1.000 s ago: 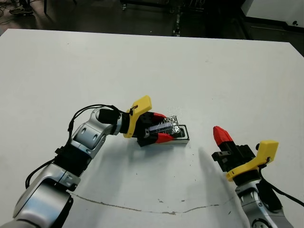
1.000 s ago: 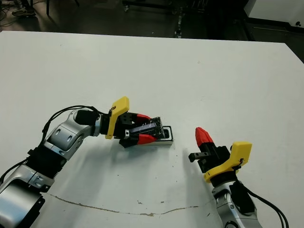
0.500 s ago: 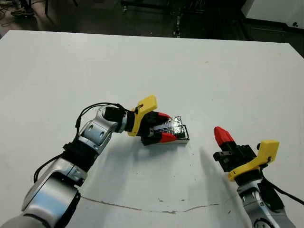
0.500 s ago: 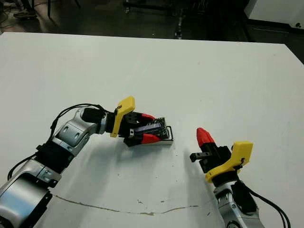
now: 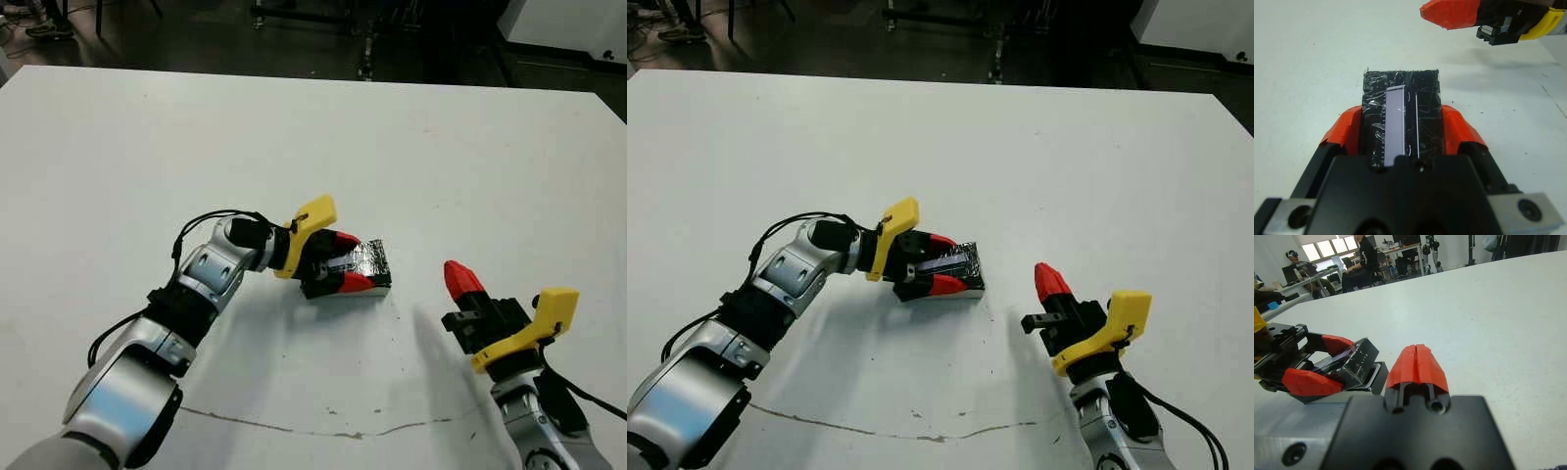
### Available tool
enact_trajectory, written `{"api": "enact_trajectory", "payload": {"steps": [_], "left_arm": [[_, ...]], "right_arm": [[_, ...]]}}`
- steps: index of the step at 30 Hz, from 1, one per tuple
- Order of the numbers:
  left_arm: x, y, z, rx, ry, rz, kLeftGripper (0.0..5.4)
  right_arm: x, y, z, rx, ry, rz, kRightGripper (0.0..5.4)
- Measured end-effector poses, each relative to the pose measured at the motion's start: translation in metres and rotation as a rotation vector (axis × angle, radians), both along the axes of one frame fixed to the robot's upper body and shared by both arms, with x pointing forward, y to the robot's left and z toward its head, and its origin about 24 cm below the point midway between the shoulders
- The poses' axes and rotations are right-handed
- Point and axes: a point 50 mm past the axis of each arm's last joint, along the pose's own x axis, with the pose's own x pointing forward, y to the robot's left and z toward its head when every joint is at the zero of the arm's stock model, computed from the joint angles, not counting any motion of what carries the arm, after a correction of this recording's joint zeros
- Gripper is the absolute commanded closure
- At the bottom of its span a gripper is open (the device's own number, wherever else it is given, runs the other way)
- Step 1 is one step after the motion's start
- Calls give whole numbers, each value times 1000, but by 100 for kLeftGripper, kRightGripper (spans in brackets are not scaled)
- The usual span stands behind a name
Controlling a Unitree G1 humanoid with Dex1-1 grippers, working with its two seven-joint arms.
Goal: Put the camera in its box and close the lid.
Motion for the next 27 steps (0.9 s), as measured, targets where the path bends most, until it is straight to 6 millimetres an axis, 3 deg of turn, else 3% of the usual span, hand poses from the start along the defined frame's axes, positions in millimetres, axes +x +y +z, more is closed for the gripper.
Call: {"api": "enact_trajectory", "payload": {"steps": [27], "left_arm": [[2,-7,-2,83,38,-10,223]], "right_arm": [[0,0,-1,10,3,0,540]]}}
